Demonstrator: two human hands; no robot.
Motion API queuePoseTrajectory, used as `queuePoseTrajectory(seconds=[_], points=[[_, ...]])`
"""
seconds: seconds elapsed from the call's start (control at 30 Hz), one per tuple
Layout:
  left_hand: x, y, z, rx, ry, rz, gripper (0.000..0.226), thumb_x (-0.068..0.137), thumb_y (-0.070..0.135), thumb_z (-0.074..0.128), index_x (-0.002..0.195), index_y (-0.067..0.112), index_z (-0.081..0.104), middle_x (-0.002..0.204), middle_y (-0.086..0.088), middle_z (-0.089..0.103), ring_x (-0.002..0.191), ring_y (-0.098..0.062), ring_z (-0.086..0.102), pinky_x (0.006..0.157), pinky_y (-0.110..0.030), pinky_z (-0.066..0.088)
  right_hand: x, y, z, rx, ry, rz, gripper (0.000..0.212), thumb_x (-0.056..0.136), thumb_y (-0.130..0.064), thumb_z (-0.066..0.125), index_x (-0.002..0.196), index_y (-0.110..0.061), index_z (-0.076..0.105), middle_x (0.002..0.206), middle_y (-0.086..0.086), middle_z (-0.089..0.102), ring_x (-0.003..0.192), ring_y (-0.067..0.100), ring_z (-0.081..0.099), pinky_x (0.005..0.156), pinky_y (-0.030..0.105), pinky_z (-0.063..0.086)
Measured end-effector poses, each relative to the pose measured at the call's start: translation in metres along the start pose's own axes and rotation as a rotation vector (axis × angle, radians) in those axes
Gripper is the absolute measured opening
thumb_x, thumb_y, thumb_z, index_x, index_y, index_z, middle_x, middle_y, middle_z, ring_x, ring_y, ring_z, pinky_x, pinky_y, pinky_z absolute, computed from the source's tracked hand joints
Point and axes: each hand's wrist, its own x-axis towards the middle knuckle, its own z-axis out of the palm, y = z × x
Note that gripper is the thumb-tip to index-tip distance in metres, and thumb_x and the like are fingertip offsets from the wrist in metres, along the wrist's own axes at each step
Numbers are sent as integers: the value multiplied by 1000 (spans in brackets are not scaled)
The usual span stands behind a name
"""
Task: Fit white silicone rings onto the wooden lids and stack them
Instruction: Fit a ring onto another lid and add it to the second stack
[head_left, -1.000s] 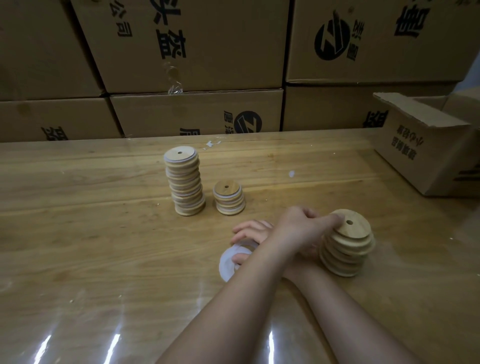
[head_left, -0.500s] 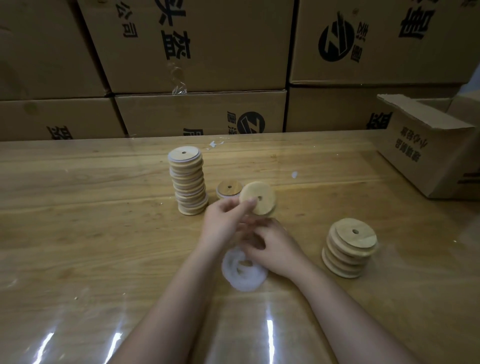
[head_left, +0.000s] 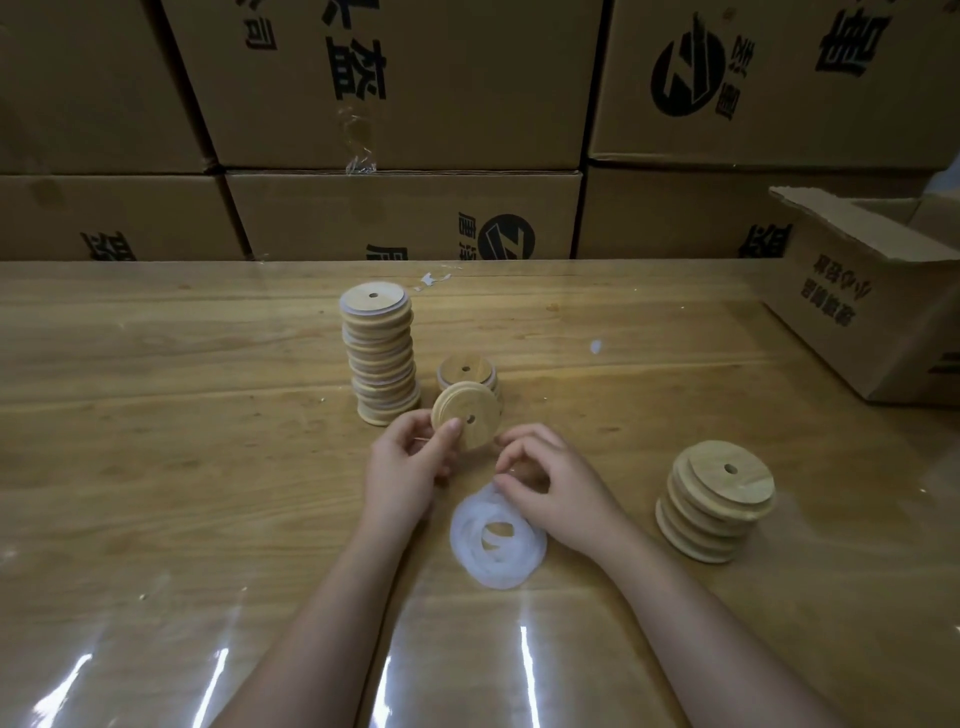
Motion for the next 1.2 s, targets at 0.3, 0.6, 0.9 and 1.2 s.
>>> queuePoseTrajectory(seconds=[0.3,0.6,0.9,1.2], points=[[1,0,2,-4,-70,64,7,82,19,70,87,22,67,67,5,63,54,-12,61,43,-21,45,-4,-1,2,-142,-99,-74,18,76,-19,65,76,-33,54,112,-20,53,111,2,44,96,23,26],[2,-3,5,186,-195,202,23,82,18,71,101,30,66,94,2,66,73,-12,61,67,-35,54,-3,-4,-3,274,294,38,27,80,-6,69,78,-31,62,74,-4,61,64,3,50,62,14,42],[-3,-4,5,275,-262,329,29,82,15,69,110,21,68,88,13,56,63,0,51,63,-14,44,-2,-2,-2,77,471,-65,14,82,-7,67,82,-20,62,82,-10,58,74,9,55,65,12,40],[-9,-1,7,338,-274,405,36,85,38,62,118,25,63,97,16,59,71,-2,54,67,-10,42,1,2,-1,99,531,-172,10,83,-7,62,84,-17,61,88,-10,55,85,4,55,77,17,45]])
